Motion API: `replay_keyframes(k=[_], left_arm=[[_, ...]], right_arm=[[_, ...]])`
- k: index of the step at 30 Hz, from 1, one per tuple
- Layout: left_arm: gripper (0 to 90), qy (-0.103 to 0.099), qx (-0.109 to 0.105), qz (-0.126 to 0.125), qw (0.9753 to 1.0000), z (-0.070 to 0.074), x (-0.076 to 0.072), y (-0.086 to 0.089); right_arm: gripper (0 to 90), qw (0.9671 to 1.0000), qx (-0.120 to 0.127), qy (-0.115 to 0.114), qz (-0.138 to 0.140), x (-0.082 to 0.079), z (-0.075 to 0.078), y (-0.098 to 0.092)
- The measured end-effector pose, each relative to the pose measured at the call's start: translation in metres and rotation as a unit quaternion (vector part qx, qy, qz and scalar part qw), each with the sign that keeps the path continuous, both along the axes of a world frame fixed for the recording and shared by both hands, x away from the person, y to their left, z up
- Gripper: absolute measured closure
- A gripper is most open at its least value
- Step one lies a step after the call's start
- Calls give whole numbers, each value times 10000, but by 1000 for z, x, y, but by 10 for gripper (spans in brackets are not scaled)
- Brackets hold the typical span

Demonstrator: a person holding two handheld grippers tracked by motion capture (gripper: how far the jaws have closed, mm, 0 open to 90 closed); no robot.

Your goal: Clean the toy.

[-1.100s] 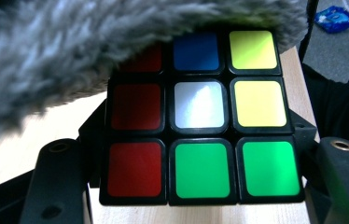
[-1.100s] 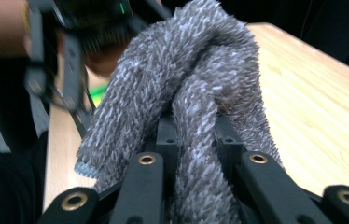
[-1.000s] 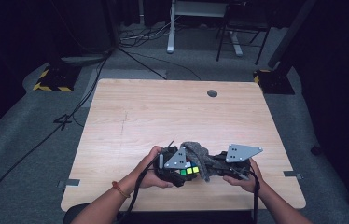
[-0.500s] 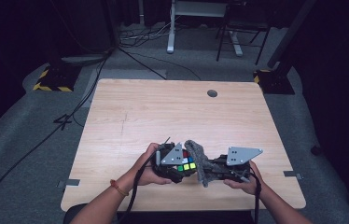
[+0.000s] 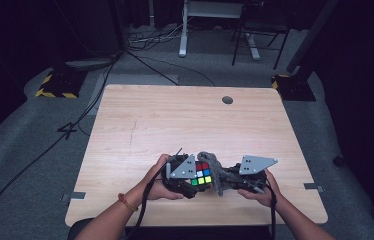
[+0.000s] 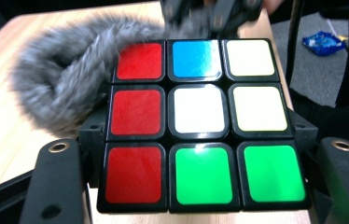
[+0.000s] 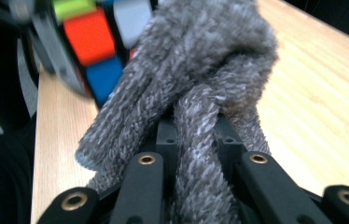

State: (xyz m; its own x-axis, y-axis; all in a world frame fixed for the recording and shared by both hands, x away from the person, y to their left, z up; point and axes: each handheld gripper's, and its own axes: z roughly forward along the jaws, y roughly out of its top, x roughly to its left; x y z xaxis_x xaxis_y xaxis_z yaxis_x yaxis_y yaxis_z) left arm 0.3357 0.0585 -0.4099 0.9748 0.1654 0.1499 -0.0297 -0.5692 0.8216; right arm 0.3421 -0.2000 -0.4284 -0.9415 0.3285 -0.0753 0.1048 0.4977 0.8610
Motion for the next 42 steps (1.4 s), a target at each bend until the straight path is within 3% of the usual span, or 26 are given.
replay_keyframes(k=[2, 6, 8, 13, 15, 18, 22, 24, 28, 32, 35, 37, 39, 40, 42], left_arm=[[332, 9, -41, 29, 10000, 1, 1, 2], [332, 78, -9, 88, 9999, 0, 4, 4], [331, 43, 125, 122, 9998, -3, 5, 2], [321, -1, 350, 141, 9993, -8, 5, -6], [324, -59, 565, 135, 9983, -12, 3, -13], [326, -169, 759, 143, 9969, -16, 2, -20], [329, -74, 560, 219, 9982, -13, 5, -15], [329, -117, 468, 267, 9985, -9, 5, -10], [329, -108, 177, 381, 9991, -2, 7, 0], [329, -53, -219, 352, 9991, 5, 6, 5], [328, -11, -327, 281, 9991, 6, 5, 3], [327, 52, -335, 283, 9990, 2, 6, 0], [326, 206, -472, 236, 9984, 1, 8, 1], [327, 278, -541, 219, 9979, 1, 9, 2], [327, 230, -539, 246, 9980, 1, 9, 2]], right_arm=[[775, 10000, -26, 57, 76, -1, -3, 1], [775, 9992, 238, 104, 306, -4, 1, 0], [775, 9984, 363, 111, 411, -6, 4, 0], [775, 9981, 399, -25, 474, -11, 9, 4], [775, 9972, 487, -64, 558, -12, 11, 6], [775, 9976, 304, -226, 578, -16, 13, 13], [774, 9988, 230, -304, 304, -14, 12, 10], [774, 9993, 206, -276, 170, -10, 10, 5], [774, 9999, 101, 36, -93, 3, -4, -8], [772, 9992, 37, 383, -69, 10, -17, -9], [773, 9986, 187, 501, 45, 10, -22, -4], [774, 9965, 564, 556, 264, 6, -19, -3], [775, 9972, 581, 393, 258, 0, -14, 0], [775, 9965, 659, 415, 287, 0, -14, -1], [775, 9956, 770, 448, 283, -1, -13, -3]])
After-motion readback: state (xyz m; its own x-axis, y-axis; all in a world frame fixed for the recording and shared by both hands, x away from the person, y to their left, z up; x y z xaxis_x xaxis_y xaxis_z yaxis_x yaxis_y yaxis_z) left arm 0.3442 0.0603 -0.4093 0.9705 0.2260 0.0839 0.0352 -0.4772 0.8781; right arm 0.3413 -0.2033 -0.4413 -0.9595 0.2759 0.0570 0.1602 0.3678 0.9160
